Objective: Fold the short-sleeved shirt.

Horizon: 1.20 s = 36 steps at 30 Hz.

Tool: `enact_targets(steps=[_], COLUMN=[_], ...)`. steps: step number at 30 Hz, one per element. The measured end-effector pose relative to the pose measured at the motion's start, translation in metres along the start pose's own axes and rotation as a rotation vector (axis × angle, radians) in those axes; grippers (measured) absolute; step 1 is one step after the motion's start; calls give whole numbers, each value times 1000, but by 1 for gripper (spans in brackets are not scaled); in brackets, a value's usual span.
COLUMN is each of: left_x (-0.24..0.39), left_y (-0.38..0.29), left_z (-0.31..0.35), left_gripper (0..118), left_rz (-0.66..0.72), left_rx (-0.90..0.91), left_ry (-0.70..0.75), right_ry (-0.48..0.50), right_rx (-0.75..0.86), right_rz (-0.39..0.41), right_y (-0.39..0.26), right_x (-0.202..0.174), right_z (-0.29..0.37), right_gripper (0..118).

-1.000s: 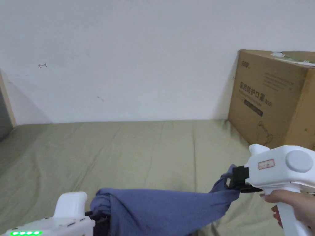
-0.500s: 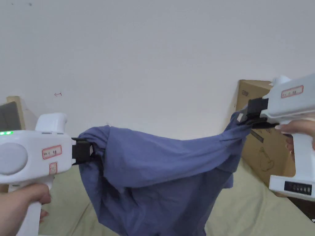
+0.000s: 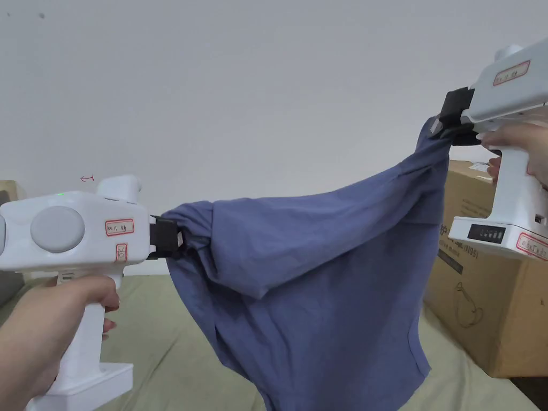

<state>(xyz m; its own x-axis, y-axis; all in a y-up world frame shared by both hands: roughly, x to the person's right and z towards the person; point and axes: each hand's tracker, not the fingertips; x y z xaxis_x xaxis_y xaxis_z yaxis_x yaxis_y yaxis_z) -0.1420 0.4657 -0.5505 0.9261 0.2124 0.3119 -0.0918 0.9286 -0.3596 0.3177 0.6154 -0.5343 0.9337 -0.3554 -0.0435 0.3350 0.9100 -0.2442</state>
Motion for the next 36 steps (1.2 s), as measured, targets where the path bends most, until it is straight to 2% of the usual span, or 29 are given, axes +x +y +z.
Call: enact_targets(steps=[2,5,7,9,14,16,18,21,23,25,26,28,29,31,32,33,34,35,36], left_x=[-2,-7,-13,-23,-62,-72,-80,-90,-97,-104,-108,-119,-121,-130,-135,-140,-146,-152,-158], left_y=[3,3,-5,-26,-127,-177,-226,-295,-327,-345,-346,-342,-336,-328,-325,-322,-319,-316,-313], left_z=[-7,-12,-15,-18,-18,-9,0,8,10,14,16,21,27,36,41,48,56,64,73], left_gripper=[11,11,11,11,11,11,11,11,11,11,11,12,17,37,43,43,60,87,106], left_rz=[1,2,-17,-57,-65,-88,-100,-114,-102,-115,-123,-127,-125,-138,-149,-160,-169,-170,-166], left_rx=[47,73,33,-51,-340,-459,-578,-743,-835,-890,-884,-890,-895,-905,-911,-920,-916,-916,-899], left_ry=[-2,5,20,51,34,-7,-60,-46,-49,-56,-50,-54,-52,-41,-25,-9,20,39,65], right_ry=[6,15,1,-21,-51,-74,-55,-147,-195,-237,-261,-264,-270,-277,-281,-293,-304,-304,-307], right_rx=[9,19,-32,-100,-332,-436,-563,-714,-830,-866,-861,-839,-832,-836,-835,-833,-813,-797,-779], right_rz=[-4,63,127,151,105,51,-32,9,-67,-146,-149,-111,-73,-15,12,45,59,68,78], right_y=[1,-7,-24,-55,-180,-241,-300,-383,-428,-456,-463,-465,-462,-453,-449,-445,-440,-436,-432], right_x=[4,8,14,29,99,129,152,174,189,203,217,222,221,218,216,213,210,208,207], right_z=[-7,-10,-11,-15,-15,-1,18,38,46,49,46,46,45,45,44,43,45,47,48], right_gripper=[5,5,5,5,5,5,5,5,5,5,5,5,5,6,6,6,8,20,44])
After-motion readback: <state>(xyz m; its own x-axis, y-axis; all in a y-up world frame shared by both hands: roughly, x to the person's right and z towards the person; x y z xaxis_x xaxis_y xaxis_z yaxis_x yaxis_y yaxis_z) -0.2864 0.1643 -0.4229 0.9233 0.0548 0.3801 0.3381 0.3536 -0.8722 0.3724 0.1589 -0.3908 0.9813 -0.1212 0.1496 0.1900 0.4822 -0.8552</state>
